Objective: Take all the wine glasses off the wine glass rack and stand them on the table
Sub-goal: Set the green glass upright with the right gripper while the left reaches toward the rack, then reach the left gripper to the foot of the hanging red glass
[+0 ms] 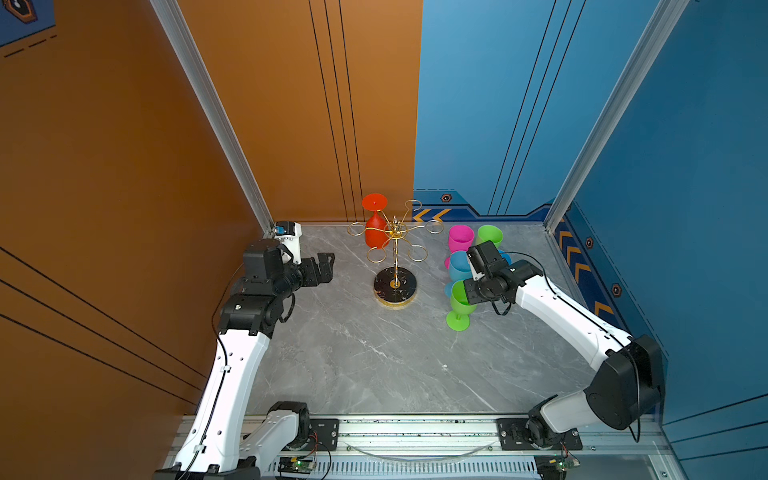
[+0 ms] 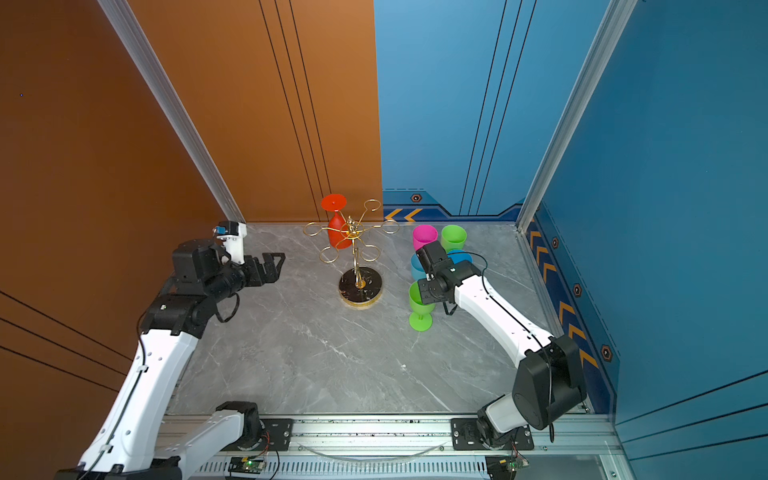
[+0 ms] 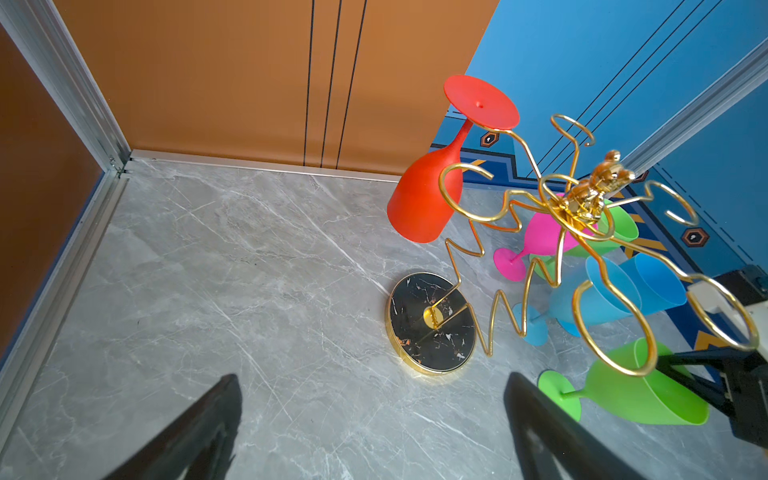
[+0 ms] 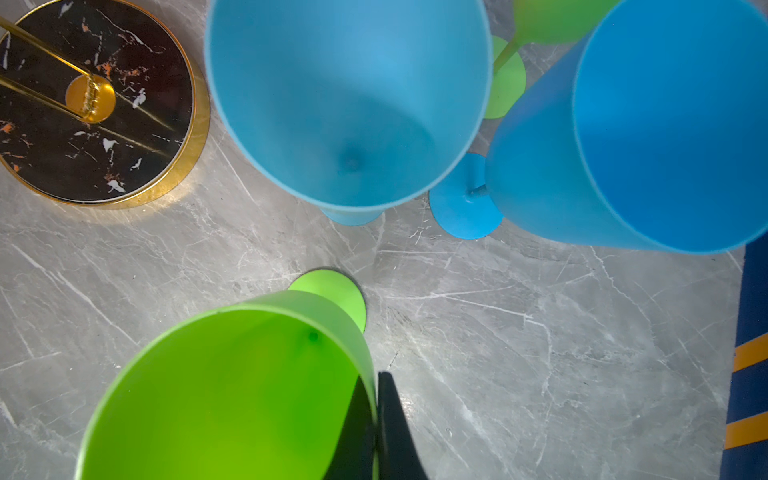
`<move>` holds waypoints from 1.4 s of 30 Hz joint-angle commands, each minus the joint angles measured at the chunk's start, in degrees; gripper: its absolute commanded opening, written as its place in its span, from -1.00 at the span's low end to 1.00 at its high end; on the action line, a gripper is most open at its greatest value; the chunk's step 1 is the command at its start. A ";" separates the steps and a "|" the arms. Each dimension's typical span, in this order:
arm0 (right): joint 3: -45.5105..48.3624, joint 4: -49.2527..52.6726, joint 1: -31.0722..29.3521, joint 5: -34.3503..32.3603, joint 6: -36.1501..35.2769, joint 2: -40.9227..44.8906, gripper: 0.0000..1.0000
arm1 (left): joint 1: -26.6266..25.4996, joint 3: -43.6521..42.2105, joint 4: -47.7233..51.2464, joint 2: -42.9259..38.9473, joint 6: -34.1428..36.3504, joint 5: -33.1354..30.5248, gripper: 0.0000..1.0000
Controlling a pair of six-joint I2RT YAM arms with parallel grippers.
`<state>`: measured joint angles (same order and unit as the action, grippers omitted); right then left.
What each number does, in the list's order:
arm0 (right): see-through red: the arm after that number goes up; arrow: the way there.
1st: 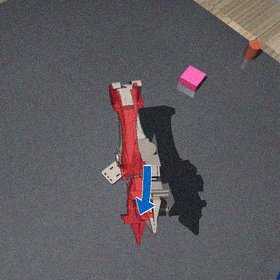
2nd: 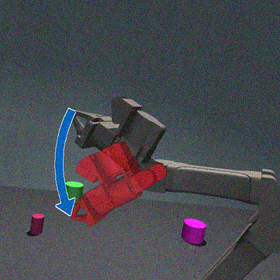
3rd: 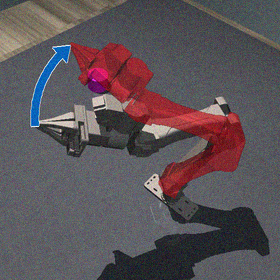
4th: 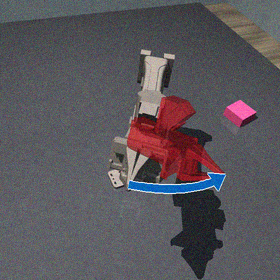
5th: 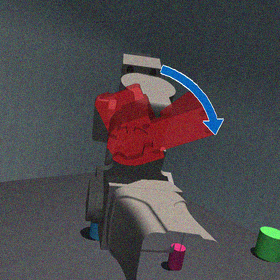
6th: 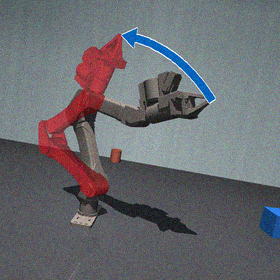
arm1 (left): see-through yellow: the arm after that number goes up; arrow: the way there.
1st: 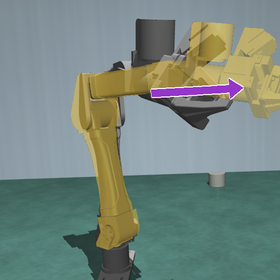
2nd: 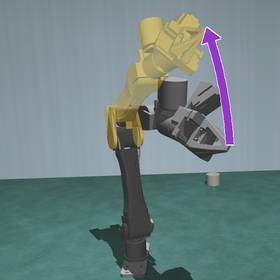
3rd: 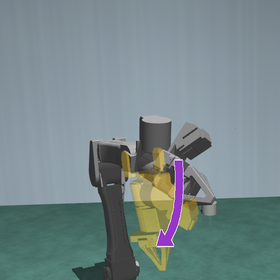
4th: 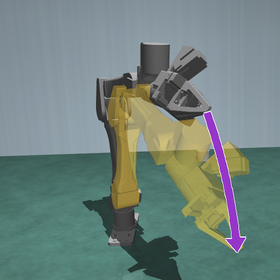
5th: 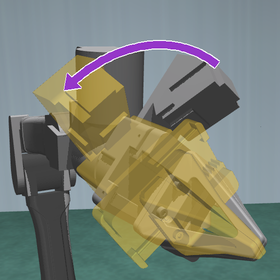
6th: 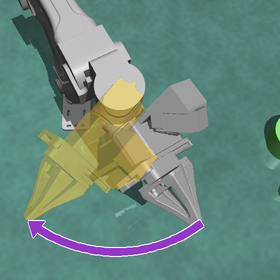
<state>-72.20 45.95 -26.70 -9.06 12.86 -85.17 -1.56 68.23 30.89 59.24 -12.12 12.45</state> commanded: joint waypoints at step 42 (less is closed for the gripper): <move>6.63 -1.22 0.77 8.27 -3.08 28.09 0.70 | -0.70 50.61 -5.55 55.10 -25.49 35.44 0.09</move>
<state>-66.59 45.39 -26.22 -1.67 10.28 -58.11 -1.43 116.71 25.63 113.21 -35.97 45.17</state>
